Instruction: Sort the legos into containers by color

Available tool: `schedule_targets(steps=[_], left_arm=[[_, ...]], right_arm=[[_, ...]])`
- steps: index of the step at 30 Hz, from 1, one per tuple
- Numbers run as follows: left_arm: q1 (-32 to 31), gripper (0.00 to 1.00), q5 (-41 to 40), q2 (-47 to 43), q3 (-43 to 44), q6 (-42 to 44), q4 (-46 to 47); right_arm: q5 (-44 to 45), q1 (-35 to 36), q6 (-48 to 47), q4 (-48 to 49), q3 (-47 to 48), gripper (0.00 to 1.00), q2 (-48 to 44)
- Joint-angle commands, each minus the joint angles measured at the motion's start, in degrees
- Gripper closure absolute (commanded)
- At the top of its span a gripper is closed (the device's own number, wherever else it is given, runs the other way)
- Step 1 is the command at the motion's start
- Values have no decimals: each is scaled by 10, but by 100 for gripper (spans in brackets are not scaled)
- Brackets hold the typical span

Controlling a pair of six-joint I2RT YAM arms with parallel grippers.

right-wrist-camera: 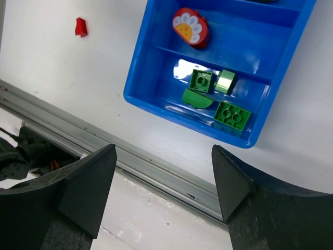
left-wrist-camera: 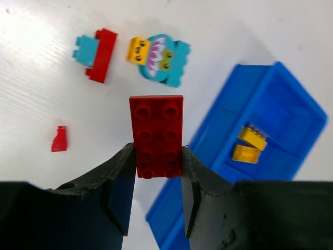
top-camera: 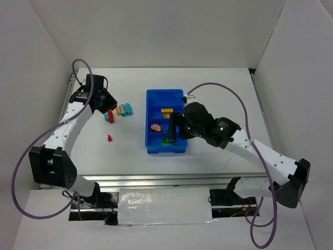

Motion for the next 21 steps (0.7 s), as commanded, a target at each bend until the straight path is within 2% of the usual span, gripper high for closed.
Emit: schedule_targets(steps=[1, 7, 10, 15, 18, 21], left_arm=[[-30, 100, 4, -5, 69, -9, -27], [-139, 100, -6, 7, 131, -23, -20], [-192, 100, 11, 29, 137, -15, 18], [-267, 100, 35, 82, 148, 0, 54], [-301, 100, 15, 119, 154, -2, 53], [-316, 95, 9, 149, 151, -8, 49]], right_arm=[[22, -15, 17, -16, 31, 19, -18], [95, -53, 61, -51, 42, 19, -69], [120, -77, 82, -57, 41, 18, -109], [99, -108, 72, -63, 45, 18, -149], [95, -112, 68, -69, 37, 18, -160], [90, -116, 68, -69, 21, 18, -175]])
